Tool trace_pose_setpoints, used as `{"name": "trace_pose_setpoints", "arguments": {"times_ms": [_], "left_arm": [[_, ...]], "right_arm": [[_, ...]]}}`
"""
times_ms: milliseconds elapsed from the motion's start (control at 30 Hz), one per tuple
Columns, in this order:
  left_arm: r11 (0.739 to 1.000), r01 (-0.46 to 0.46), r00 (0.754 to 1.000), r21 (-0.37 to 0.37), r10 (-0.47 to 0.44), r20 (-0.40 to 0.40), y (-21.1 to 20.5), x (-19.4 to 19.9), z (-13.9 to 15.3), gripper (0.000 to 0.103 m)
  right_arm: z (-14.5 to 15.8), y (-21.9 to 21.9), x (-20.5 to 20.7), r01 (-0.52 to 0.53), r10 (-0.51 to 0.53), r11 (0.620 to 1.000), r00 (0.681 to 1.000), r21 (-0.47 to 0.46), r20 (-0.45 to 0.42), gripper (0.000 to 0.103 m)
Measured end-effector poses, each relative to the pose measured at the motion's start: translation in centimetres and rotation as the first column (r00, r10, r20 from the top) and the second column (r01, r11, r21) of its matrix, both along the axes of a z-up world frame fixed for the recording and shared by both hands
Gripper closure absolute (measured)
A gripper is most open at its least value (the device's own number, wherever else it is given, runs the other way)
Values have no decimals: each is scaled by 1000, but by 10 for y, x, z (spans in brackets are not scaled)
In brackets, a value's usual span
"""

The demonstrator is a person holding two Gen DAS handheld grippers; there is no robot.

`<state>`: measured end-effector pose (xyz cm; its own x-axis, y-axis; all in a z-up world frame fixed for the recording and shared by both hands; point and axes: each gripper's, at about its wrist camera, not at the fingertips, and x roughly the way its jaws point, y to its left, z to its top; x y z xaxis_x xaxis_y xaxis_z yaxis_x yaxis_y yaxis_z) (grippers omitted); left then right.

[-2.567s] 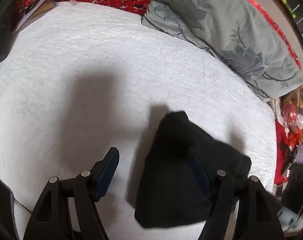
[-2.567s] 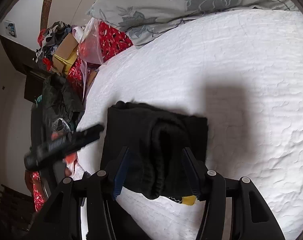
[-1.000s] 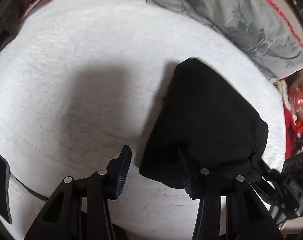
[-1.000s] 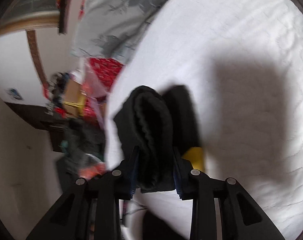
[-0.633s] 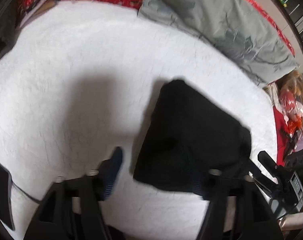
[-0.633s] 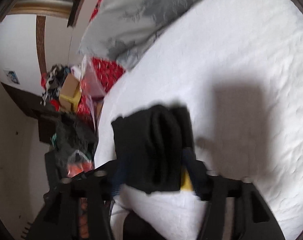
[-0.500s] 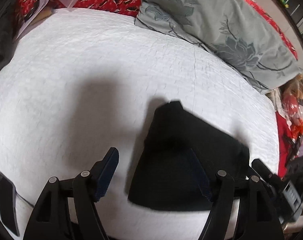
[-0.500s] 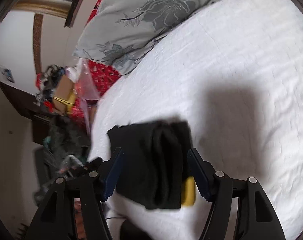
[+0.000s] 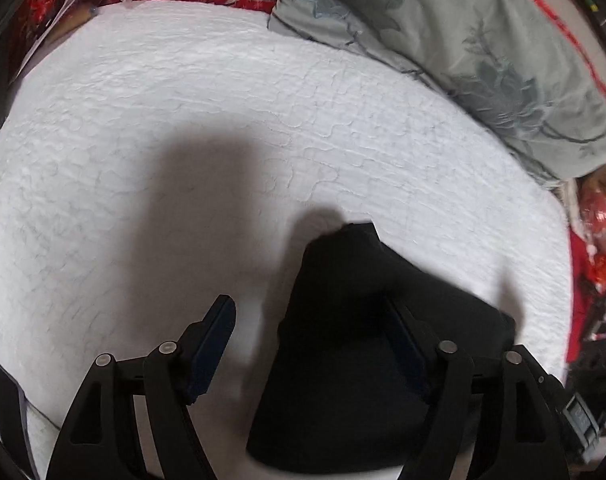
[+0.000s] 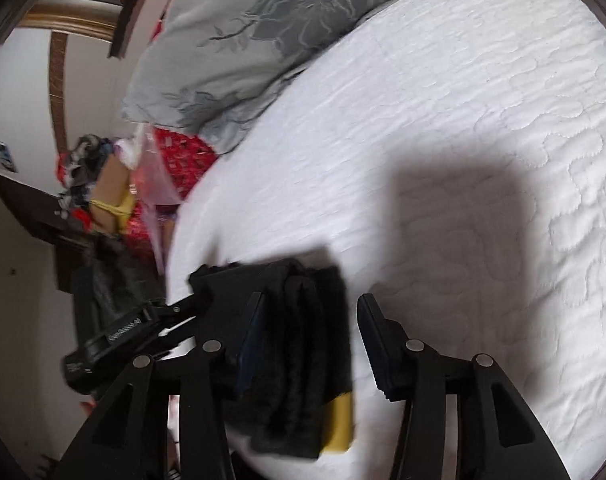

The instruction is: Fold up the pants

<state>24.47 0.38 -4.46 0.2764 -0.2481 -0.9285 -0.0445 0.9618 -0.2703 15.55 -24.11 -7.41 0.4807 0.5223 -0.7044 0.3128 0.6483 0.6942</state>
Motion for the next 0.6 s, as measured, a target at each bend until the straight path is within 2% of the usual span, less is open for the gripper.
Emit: {"name": "trace_pose_setpoints", "arguments": {"times_ms": [67, 200, 233, 267, 367, 467, 533, 600], "left_arm": [[1000, 8, 1000, -12, -8, 23, 10, -19, 8, 29], [1000, 11, 1000, -10, -11, 11, 18, -51, 1, 26], [1000, 11, 1000, -9, -11, -7, 20, -57, -1, 26], [1000, 11, 1000, -16, -11, -22, 20, -62, -5, 26], [999, 27, 999, 30, -26, -30, 17, -72, -19, 23], [999, 31, 999, 41, -30, -20, 14, -72, -26, 20], [995, 45, 999, 84, -44, -6, 8, -72, -22, 20], [994, 61, 998, 95, -62, 5, 6, -73, -18, 22]], "right_arm": [[5, 6, -9, -47, 47, 998, 999, 30, 0, 49], [8, 28, -24, -130, 129, 991, 991, -27, -25, 48], [8, 35, -25, -145, 144, 988, 989, -55, -32, 51], [11, 40, -28, -159, 156, 983, 987, -96, -33, 63], [22, 42, -39, -173, 174, 976, 985, -131, -7, 71], [8, 39, -48, -182, 175, 970, 983, -161, -59, 70], [-2, 41, -50, -179, 169, 969, 983, -169, -74, 66], [0, 42, -50, -167, 157, 971, 985, -169, -71, 61]]}}
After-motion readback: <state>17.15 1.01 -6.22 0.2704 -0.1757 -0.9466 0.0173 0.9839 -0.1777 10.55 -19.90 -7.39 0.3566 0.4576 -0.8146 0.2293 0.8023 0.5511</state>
